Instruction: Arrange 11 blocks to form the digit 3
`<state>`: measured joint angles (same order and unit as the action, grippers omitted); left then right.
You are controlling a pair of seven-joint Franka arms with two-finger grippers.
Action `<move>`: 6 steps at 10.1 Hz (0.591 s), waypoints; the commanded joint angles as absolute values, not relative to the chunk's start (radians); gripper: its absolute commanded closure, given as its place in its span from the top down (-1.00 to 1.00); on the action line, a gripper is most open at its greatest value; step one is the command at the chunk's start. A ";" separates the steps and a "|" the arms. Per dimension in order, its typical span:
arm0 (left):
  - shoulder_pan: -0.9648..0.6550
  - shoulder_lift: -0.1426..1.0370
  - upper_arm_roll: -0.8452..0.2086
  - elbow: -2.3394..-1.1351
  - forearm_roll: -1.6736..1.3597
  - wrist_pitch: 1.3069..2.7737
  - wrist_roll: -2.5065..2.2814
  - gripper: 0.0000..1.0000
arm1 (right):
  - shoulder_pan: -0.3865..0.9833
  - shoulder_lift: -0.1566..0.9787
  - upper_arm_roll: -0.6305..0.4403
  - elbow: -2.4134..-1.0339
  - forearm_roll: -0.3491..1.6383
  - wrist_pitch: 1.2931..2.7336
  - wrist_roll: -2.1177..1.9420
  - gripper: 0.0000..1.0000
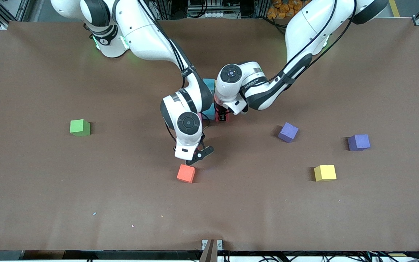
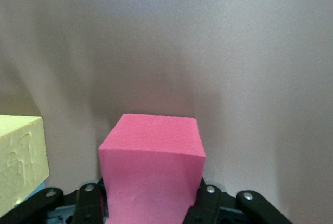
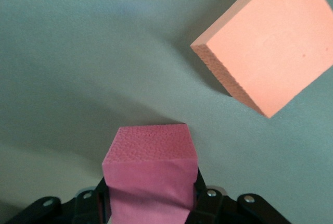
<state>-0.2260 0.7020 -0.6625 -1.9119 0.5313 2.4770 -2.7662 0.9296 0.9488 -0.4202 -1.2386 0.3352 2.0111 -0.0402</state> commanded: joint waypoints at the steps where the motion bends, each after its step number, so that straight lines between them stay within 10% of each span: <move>1: -0.245 0.698 -0.655 -1.914 0.565 2.488 -2.922 -0.74 | 0.928 0.925 -0.413 -1.236 0.350 1.981 0.076 -1.00; 4: -0.244 0.699 -0.657 -1.913 0.563 2.488 -2.922 -0.51 | 0.930 0.905 -0.416 -1.238 0.391 1.915 0.123 -1.00; 6: -0.244 0.698 -0.655 -1.913 0.563 2.488 -2.918 0.11 | 0.933 0.881 -0.416 -1.249 0.396 1.905 0.254 -1.00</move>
<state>-0.2271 0.7039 -0.6620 -1.9119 0.5313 2.4777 -2.7662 0.9333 0.9223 -0.4217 -1.2241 0.3814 1.9240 0.1663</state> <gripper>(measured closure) 0.445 0.441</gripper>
